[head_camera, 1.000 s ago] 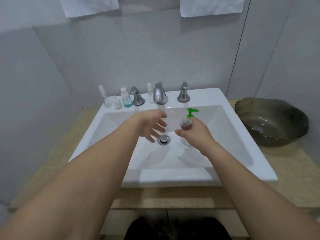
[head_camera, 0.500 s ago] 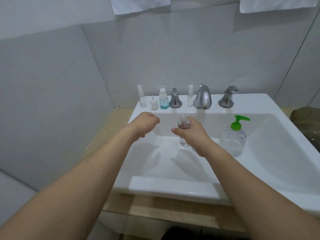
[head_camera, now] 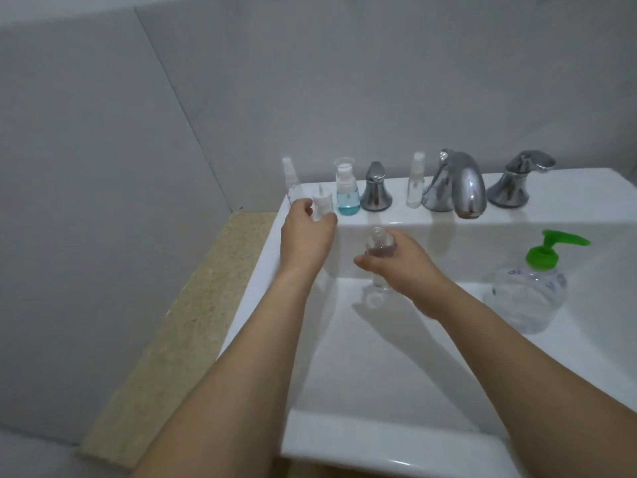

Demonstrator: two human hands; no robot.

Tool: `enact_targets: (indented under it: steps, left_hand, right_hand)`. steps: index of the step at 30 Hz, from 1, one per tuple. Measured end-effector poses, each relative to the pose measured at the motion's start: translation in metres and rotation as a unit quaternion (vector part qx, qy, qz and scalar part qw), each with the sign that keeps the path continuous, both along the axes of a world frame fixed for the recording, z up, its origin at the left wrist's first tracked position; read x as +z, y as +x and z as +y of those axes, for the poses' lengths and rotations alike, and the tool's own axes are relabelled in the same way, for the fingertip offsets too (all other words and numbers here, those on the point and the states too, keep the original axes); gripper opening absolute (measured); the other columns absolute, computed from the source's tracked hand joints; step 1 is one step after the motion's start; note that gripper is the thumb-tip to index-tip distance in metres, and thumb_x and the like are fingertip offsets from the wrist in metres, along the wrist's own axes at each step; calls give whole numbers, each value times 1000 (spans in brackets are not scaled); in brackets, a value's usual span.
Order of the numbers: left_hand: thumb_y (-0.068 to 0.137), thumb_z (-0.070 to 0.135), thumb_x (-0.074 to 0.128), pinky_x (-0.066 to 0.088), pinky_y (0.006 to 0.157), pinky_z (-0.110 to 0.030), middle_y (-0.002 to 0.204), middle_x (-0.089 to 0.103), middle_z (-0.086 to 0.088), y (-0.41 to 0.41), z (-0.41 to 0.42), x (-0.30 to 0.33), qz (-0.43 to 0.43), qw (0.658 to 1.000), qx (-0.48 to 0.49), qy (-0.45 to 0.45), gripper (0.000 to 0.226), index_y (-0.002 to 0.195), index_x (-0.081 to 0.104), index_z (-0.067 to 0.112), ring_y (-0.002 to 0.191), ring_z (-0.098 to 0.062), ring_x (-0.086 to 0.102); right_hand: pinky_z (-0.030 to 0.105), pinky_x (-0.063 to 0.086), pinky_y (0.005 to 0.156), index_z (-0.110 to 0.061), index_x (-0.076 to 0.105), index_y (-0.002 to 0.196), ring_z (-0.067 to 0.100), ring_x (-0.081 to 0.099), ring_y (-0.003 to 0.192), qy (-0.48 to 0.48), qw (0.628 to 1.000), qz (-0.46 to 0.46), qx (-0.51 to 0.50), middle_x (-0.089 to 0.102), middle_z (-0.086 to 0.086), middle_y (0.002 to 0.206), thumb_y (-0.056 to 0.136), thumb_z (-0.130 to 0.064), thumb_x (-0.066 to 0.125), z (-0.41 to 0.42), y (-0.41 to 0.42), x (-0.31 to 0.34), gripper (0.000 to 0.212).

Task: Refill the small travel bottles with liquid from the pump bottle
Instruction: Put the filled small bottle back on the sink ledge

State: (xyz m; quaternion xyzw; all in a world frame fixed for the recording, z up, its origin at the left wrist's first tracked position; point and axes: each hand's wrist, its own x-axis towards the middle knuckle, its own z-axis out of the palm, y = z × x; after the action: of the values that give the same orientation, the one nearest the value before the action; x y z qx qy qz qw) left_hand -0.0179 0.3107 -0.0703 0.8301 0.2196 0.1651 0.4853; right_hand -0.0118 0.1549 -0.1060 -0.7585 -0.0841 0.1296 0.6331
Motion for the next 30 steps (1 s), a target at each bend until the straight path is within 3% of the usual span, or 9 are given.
enact_targets:
  steps: [4, 7, 12, 20, 23, 26, 30]
  left_hand:
    - [87, 39, 70, 44, 111, -37, 147, 55, -4, 16, 1, -9, -15, 1000, 12, -9, 75, 152, 41, 18, 129, -25, 57]
    - [81, 42, 73, 51, 105, -48, 140, 60, -3, 26, 3, -13, -15, 1000, 9, -9, 80, 150, 42, 19, 116, -30, 66]
    - [90, 31, 74, 47, 105, -37, 138, 62, -3, 29, 3, -16, -30, 998, 10, 54, 65, 148, 47, 18, 125, -21, 59]
    - [95, 25, 66, 46, 99, -37, 137, 62, -4, 27, 2, -20, -48, 990, 12, 130, 57, 148, 44, 18, 124, -27, 59]
    - [95, 27, 63, 47, 87, -34, 116, 66, 0, 24, -2, -15, -66, 990, 30, 120, 51, 142, 45, 16, 112, -26, 61]
    - [94, 25, 63, 39, 75, -31, 87, 52, 16, 21, -9, -5, -105, 988, 45, 101, 43, 129, 43, 11, 91, -20, 57]
    - [95, 27, 60, 42, 71, -33, 81, 52, 14, 18, -15, 7, -156, 983, 31, 90, 31, 117, 47, 10, 78, -17, 55]
  right_hand:
    - [37, 55, 74, -22, 59, 97, 16, 63, 86, -15, 1000, -3, 0, 66, 0, 97, 79, -21, 77, 2, 6, -5, 26]
    - [41, 56, 85, -27, 58, 96, 16, 64, 93, -48, 999, -3, -10, 66, -4, 99, 76, -28, 79, -2, 14, -14, 29]
    - [43, 55, 85, -24, 59, 97, 14, 64, 90, -65, 998, -5, -6, 64, -8, 93, 76, -27, 79, -1, 18, -16, 30]
    - [40, 57, 81, -22, 57, 97, 15, 62, 84, -110, 994, -26, 5, 60, -7, 90, 75, -29, 77, 1, 15, -14, 30]
    - [39, 57, 80, -24, 57, 96, 13, 62, 83, -115, 993, -23, 4, 61, -8, 91, 75, -29, 77, -1, 16, -14, 30]
    - [35, 56, 74, -23, 57, 97, 12, 62, 80, -119, 993, -21, 3, 62, -8, 92, 75, -28, 76, -2, 16, -14, 30]
    - [34, 54, 70, -23, 58, 93, 15, 61, 77, -121, 992, -24, 1, 64, -4, 91, 74, -27, 76, -4, 19, -16, 27]
